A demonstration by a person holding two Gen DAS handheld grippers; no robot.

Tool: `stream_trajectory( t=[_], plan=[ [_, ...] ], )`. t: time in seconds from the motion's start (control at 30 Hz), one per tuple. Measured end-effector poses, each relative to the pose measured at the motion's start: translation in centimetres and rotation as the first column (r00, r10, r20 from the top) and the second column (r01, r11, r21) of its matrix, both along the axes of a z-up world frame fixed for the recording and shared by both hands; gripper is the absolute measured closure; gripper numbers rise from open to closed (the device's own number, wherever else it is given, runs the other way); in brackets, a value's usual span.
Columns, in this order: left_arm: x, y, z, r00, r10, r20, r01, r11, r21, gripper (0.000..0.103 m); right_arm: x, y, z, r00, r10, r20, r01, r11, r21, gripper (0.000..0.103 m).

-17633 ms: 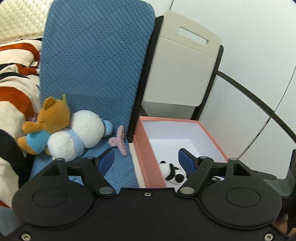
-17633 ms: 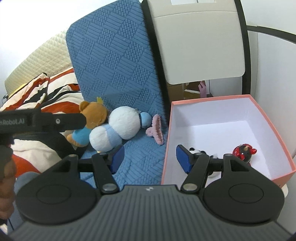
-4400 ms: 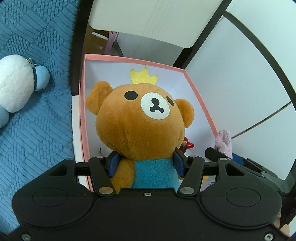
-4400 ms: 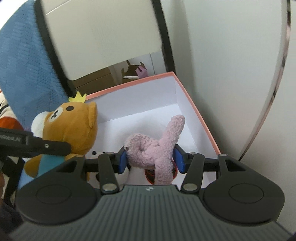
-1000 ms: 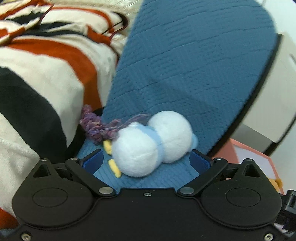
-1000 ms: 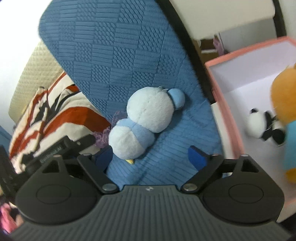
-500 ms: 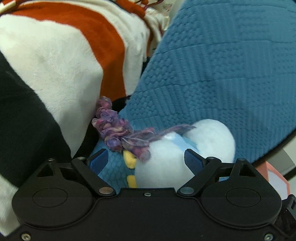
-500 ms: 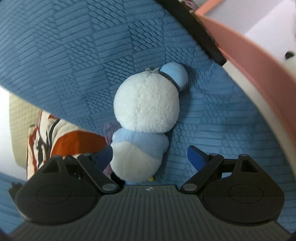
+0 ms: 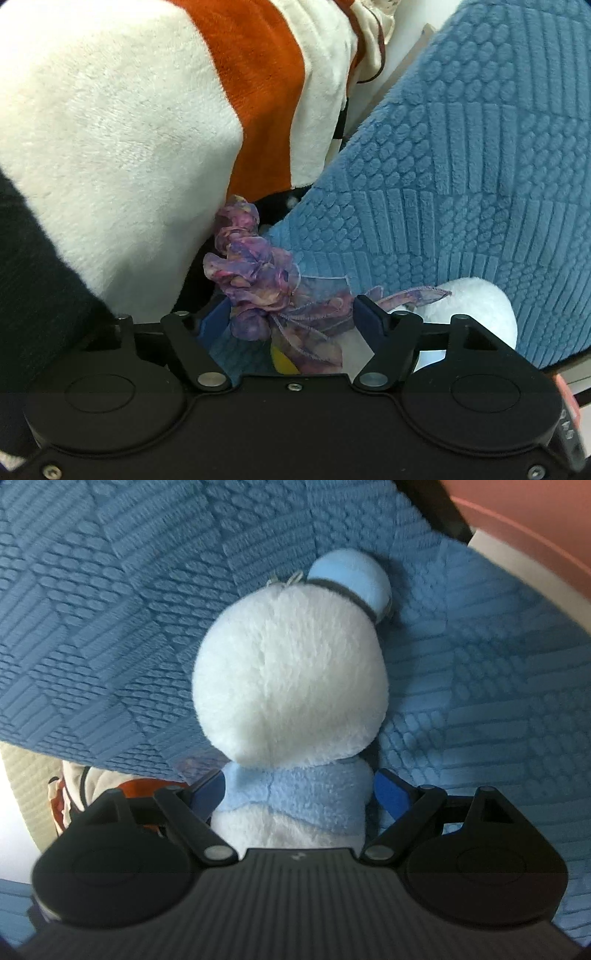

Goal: Organize objects
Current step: 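Grasp the purple scrunchie with the left tool while the right tool grasps the penguin plush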

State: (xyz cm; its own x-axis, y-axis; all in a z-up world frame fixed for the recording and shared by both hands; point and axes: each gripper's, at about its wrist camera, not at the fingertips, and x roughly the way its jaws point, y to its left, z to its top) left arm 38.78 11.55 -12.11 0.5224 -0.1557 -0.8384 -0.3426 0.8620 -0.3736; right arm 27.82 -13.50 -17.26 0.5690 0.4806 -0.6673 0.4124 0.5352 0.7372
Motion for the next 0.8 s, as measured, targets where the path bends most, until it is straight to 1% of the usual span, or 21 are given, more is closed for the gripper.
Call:
stream_trajectory(
  t=[0.17, 0.2, 0.27, 0.33, 0.4, 0.47, 0.53, 0.57, 0.63, 0.67, 0.7, 0.73, 0.8],
  plan=[
    [1.1, 0.4, -0.7, 1.000, 0.005, -0.028, -0.006, 0.999, -0.036, 0.035, 0.5, 0.7, -0.8, 1.000, -0.008, -0.014, 0.008, 1.000, 0.023, 0.014],
    [1.2, 0.5, -0.9, 0.999, 0.005, -0.033, -0.007, 0.999, -0.053, 0.037, 0.6, 0.8, -0.9, 1.000, -0.006, -0.014, 0.006, 1.000, 0.024, 0.012],
    [1.7, 0.7, -1.2, 0.999, 0.001, -0.041, -0.004, 0.997, -0.072, 0.041, 0.8, 1.1, -0.9, 1.000, -0.011, -0.017, 0.011, 1.000, 0.016, 0.011],
    [2.0, 0.8, -1.5, 0.998, 0.013, -0.055, -0.017, 0.998, -0.068, 0.046, 1.0, 1.3, -1.0, 1.000, -0.018, -0.020, 0.018, 1.000, 0.009, 0.011],
    [2.2, 0.8, -2.0, 0.997, 0.022, -0.069, -0.027, 0.997, -0.076, 0.050, 1.2, 1.5, -1.1, 1.000, -0.017, -0.015, 0.017, 1.000, 0.005, 0.011],
    [2.3, 0.9, -2.4, 0.996, 0.028, -0.079, -0.034, 0.996, -0.077, 0.051, 1.3, 1.8, -1.2, 1.000, -0.013, -0.004, 0.013, 1.000, -0.006, 0.010],
    [2.3, 1.0, -2.9, 0.994, 0.047, -0.097, -0.053, 0.996, -0.068, 0.058, 1.4, 2.1, -1.4, 1.000, -0.009, 0.003, 0.010, 1.000, -0.013, 0.009],
    [2.2, 1.0, -3.1, 0.993, 0.057, -0.105, -0.065, 0.995, -0.071, 0.060, 1.4, 2.2, -1.4, 1.000, -0.007, 0.004, 0.007, 1.000, -0.014, 0.009],
    [1.9, 0.9, -3.3, 0.992, 0.069, -0.105, -0.077, 0.994, -0.077, 0.066, 1.7, 2.4, -1.4, 1.000, 0.005, 0.007, -0.004, 1.000, -0.026, 0.009],
    [1.8, 0.7, -3.3, 0.992, 0.073, -0.101, -0.080, 0.994, -0.071, 0.069, 1.7, 2.3, -1.3, 1.000, 0.012, 0.007, -0.012, 0.999, -0.032, 0.009],
    [1.7, 0.4, -3.2, 0.993, 0.072, -0.096, -0.078, 0.995, -0.055, 0.075, 1.8, 2.2, -1.2, 1.000, 0.017, 0.008, -0.017, 0.999, -0.037, 0.012],
    [1.6, 0.2, -3.1, 0.991, 0.094, -0.093, -0.098, 0.994, -0.040, 0.076, 1.8, 2.1, -1.0, 1.000, 0.028, 0.013, -0.027, 0.999, -0.046, 0.015],
    [1.5, -0.2, -2.7, 0.994, 0.078, -0.077, -0.080, 0.997, -0.021, 0.080, 2.0, 1.9, -0.2, 0.998, 0.060, 0.022, -0.058, 0.996, -0.072, 0.022]
  ],
)
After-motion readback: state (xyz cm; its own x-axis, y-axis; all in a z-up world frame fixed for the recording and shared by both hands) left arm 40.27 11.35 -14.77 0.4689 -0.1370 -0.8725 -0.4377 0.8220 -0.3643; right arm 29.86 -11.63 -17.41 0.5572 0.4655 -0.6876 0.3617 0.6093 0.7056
